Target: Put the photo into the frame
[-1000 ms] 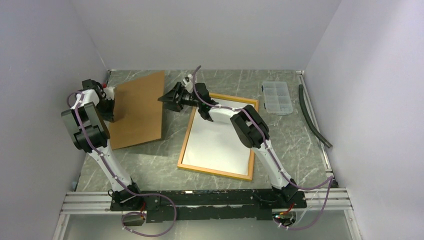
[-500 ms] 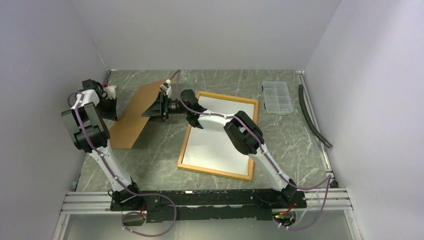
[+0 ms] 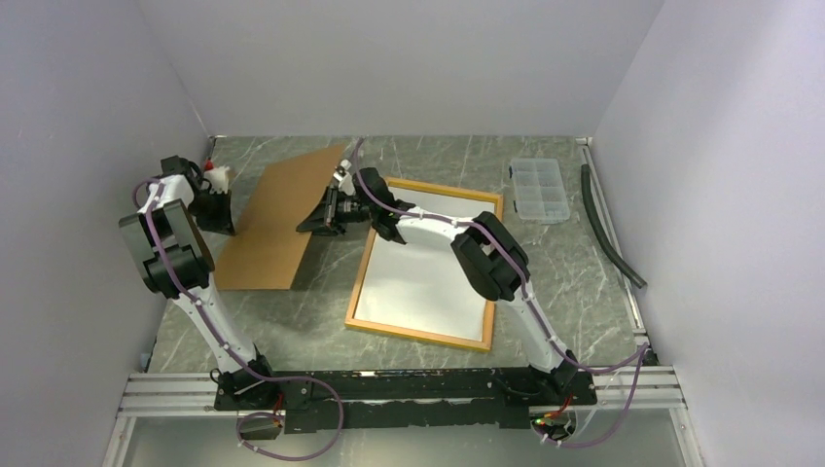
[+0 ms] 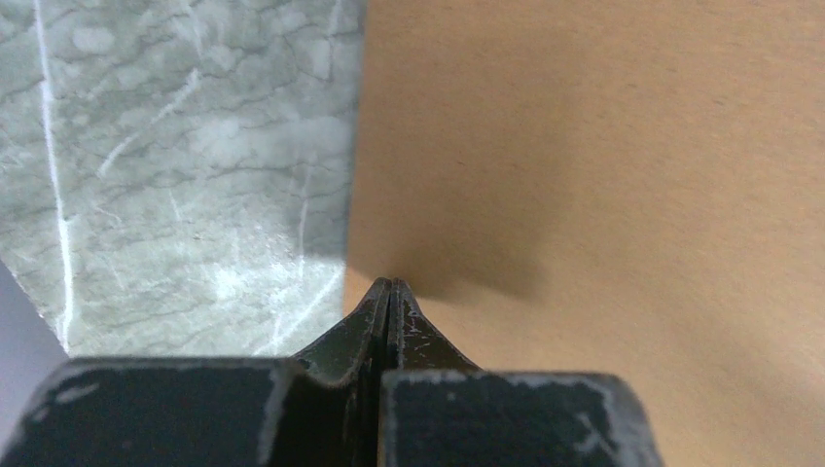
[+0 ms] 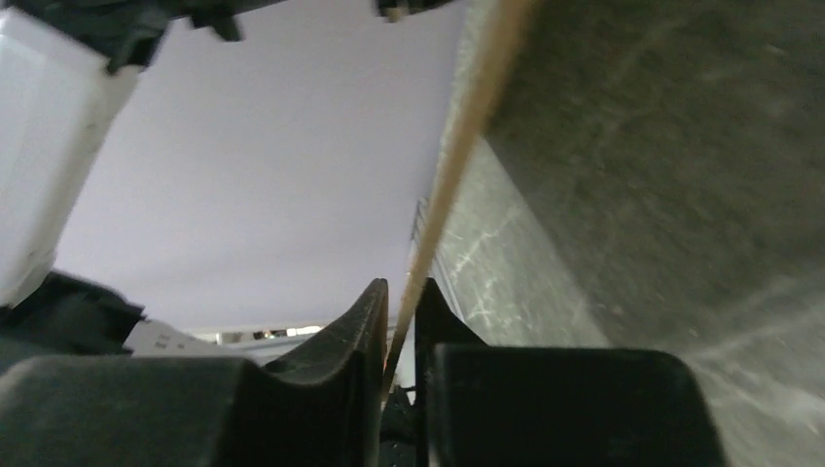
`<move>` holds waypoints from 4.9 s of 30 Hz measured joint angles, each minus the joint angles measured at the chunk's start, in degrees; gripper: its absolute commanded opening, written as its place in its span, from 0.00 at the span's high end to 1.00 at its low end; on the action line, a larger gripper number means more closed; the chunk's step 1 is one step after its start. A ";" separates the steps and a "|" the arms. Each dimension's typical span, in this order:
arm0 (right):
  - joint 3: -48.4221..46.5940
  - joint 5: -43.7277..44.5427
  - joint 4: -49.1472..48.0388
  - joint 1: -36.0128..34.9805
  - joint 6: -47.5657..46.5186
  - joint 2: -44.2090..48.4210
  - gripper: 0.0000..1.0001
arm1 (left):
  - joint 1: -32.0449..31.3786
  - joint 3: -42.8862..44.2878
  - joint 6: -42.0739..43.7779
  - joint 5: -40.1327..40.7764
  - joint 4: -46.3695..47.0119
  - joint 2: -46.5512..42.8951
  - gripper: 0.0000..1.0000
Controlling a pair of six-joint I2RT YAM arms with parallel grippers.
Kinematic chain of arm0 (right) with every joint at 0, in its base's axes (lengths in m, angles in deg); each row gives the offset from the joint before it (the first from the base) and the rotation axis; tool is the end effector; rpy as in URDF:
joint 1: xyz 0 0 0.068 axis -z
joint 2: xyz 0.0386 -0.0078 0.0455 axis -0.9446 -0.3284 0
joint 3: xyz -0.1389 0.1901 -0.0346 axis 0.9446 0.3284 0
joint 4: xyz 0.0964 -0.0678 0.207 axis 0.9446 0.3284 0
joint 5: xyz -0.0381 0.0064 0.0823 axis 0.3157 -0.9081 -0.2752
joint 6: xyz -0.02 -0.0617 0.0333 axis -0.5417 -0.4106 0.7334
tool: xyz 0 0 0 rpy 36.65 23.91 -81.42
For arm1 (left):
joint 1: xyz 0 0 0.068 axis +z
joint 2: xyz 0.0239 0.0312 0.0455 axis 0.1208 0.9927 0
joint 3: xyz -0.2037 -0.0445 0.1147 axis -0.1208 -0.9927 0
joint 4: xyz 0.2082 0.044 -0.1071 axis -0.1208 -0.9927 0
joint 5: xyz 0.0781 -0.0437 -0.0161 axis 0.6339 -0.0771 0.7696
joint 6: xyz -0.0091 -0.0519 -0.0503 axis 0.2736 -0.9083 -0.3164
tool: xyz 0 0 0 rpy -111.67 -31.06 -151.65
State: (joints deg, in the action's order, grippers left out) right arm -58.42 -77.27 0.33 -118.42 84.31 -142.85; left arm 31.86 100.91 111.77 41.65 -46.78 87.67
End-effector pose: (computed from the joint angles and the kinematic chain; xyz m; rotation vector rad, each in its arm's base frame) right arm 0.3198 0.4043 0.1791 -0.1366 2.2421 1.9127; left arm 0.3574 0.1446 0.1309 0.0586 2.7323 -0.2387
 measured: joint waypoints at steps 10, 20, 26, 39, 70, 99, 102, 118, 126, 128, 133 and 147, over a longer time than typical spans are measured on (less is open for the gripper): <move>0.98 5.68 14.23 0.57 0.39 1.38 1.00 | -2.71 1.25 1.86 -9.94 -13.42 -5.35 0.21; -4.68 11.10 27.08 8.66 0.81 10.69 1.00 | -10.47 -5.99 17.25 -21.75 -10.14 -42.60 0.05; -4.48 12.07 30.32 13.29 4.20 19.10 1.00 | -12.85 -9.42 30.91 -25.73 -13.68 -52.81 0.05; 10.05 13.27 25.40 9.38 9.81 32.04 1.00 | -16.46 -35.47 50.82 -25.09 9.99 -76.30 0.15; 10.14 17.70 59.06 4.83 -68.35 59.60 0.00 | -19.02 -26.40 53.59 -30.67 1.73 -73.90 0.97; 13.49 26.03 56.35 -6.56 -107.71 50.93 0.84 | -19.04 -12.37 61.16 -35.95 -22.88 -68.76 0.97; 13.40 26.77 55.21 -6.38 -108.80 50.86 1.00 | -19.08 -12.20 60.76 -36.22 -23.30 -68.35 0.88; 13.66 26.75 49.59 -6.49 -100.17 51.17 1.00 | -19.08 -16.13 37.11 -36.70 10.97 -73.42 0.06; 3.96 28.04 51.23 -2.25 -88.04 51.17 1.00 | -19.06 -9.79 13.46 -20.50 22.21 -64.26 0.06; 1.73 28.33 52.37 0.44 -83.12 51.17 1.00 | -18.80 -7.89 8.72 -16.46 22.38 -61.51 0.06; -1.33 26.71 56.76 10.84 -68.54 51.39 1.00 | -16.74 -1.22 -0.63 -11.87 16.76 -53.62 0.06; 40.68 -1.60 42.32 40.04 -26.75 63.10 1.00 | -14.67 6.01 -5.70 -13.29 -6.75 -29.00 0.11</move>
State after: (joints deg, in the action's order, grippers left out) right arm -17.74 -78.87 42.65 -78.38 57.56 -79.75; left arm 17.20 106.92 106.06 28.36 -53.53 58.66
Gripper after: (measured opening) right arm 0.032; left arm 0.926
